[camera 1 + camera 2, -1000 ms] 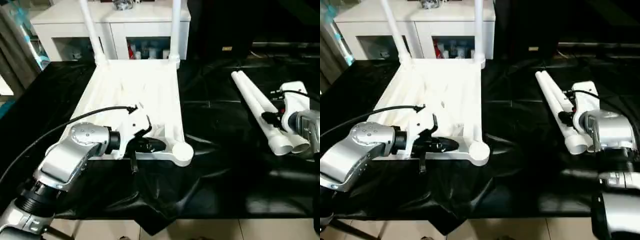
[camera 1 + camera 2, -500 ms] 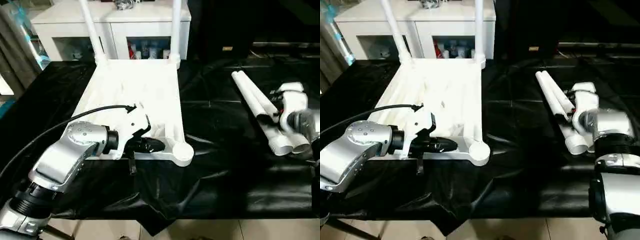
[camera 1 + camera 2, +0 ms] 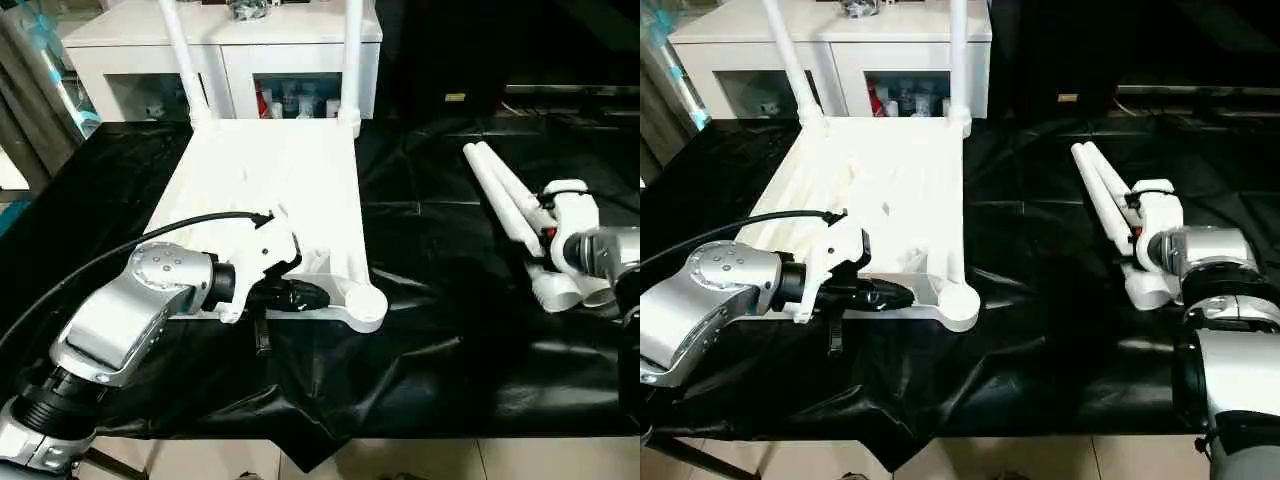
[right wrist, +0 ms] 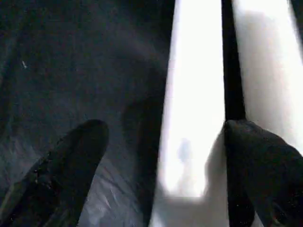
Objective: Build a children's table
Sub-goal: Pick table leg
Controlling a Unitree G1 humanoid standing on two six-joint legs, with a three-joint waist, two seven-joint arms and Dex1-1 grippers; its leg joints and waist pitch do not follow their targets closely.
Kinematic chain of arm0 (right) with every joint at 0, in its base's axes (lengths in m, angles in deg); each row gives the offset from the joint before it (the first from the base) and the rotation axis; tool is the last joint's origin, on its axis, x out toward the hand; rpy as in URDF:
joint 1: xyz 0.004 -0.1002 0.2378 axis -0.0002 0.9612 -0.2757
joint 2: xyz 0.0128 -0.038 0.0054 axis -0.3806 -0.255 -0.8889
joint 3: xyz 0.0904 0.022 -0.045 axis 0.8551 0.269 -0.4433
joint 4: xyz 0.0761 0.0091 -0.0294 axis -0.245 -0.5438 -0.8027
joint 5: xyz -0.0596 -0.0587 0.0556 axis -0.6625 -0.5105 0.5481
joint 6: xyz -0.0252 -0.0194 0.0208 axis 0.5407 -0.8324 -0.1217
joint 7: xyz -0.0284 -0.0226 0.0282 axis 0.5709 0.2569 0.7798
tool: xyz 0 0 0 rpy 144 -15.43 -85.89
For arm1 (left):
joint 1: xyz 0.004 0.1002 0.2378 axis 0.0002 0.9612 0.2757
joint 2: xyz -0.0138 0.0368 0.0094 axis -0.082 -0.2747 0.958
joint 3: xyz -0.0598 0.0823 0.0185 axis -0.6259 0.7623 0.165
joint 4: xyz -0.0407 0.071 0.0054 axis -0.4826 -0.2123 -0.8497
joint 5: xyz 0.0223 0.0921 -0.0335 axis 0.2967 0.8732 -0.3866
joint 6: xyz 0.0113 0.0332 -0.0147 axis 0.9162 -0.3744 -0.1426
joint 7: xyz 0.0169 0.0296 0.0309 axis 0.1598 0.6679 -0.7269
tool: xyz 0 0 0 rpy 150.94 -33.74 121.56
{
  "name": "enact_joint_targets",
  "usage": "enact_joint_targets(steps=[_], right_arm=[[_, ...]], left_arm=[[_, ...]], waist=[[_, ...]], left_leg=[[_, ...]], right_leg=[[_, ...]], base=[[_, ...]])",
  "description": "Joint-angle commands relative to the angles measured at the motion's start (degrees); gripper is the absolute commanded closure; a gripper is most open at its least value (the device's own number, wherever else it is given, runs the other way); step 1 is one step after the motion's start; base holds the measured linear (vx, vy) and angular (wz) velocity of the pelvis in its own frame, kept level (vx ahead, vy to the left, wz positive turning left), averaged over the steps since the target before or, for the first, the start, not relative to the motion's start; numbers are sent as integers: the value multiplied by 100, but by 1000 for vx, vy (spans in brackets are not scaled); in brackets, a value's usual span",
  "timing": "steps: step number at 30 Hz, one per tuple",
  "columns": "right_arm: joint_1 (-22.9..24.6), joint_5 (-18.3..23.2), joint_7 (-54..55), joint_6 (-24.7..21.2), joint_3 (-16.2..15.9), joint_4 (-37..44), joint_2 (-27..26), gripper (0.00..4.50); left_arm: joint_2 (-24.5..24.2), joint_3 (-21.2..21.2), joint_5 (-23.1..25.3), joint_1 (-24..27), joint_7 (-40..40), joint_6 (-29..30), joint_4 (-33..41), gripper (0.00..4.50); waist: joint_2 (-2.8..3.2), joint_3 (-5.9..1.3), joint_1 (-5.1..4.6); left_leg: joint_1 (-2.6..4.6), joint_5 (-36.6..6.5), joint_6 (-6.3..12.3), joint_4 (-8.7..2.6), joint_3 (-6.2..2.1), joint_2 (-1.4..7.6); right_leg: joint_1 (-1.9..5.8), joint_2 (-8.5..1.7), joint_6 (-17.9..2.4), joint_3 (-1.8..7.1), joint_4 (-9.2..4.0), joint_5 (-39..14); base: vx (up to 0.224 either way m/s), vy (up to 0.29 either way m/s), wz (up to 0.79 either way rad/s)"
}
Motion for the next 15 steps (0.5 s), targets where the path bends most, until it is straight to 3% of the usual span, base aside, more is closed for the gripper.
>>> enact_joint_targets(steps=[1,7,15], right_arm=[[-164,-166,-47,-85,-106,-199,-39,8],[-292,-298,5,-164,-181,-468,-29,8],[-345,-465,-70,-150,-289,-709,4,80]], left_arm=[[-105,16,-57,6,-28,68,108,450],[-176,21,-58,-72,-127,93,100,450],[-219,142,-102,-248,-299,167,141,450]], waist=[[-99,-312,4],[-75,-236,-11],[-102,-92,-19]], left_leg=[[68,-1779,116,-396,-83,161],[65,-1881,109,-424,-86,162],[80,-2057,44,-470,-103,184]], right_leg=[[272,-207,-1273,154,-445,-2295],[247,-198,-1315,162,-446,-2267],[217,-216,-1350,189,-453,-2356]], base=[[0,0,0],[0,0,0],[0,0,0]])
